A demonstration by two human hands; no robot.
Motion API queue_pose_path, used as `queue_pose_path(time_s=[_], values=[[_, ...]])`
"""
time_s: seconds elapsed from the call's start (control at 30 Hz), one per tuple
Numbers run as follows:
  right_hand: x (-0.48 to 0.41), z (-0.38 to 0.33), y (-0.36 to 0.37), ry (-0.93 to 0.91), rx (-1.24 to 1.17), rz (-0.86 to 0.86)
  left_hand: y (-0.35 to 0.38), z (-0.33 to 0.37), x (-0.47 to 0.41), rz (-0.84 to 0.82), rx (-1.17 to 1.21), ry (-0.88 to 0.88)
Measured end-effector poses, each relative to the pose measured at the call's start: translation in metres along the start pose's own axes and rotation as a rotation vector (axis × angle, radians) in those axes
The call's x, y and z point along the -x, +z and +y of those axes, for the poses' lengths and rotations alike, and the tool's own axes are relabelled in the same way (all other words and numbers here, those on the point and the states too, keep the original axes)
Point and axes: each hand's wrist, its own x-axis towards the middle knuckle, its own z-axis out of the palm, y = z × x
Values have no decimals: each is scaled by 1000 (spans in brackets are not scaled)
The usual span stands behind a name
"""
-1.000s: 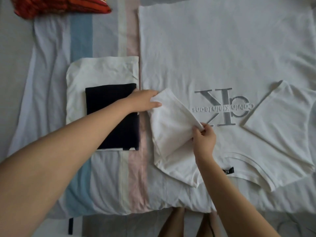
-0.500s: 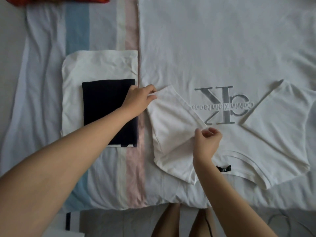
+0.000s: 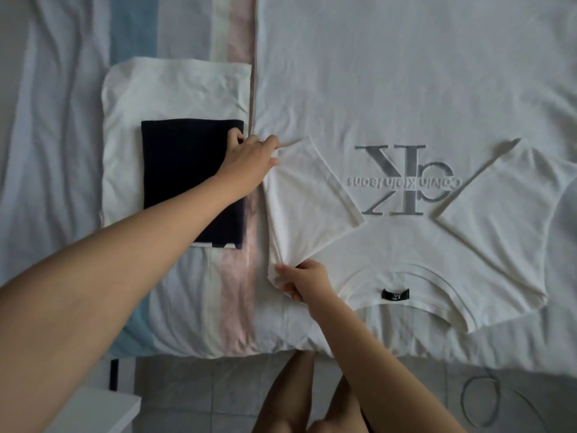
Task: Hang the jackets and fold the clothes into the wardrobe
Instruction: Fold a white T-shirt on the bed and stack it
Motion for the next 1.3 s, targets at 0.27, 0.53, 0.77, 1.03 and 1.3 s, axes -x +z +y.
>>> queue_pose_path(time_s=[0.27, 0.53, 0.77, 1.03, 1.3], values=[[30, -44, -23, -642, 805, 676, 35, 28, 26, 205, -303, 230], [-40, -30, -82, -717, 1486, 478, 31, 3, 0, -88, -353, 193], [-13, 9, -69, -778, 1308, 692, 54, 60, 76, 81, -121, 20], [-19, 31, -119, -834, 1639, 387, 105, 60, 193, -68, -149, -20], [47, 66, -239, -843, 1690, 475, 91, 81, 185, -31, -175, 384]])
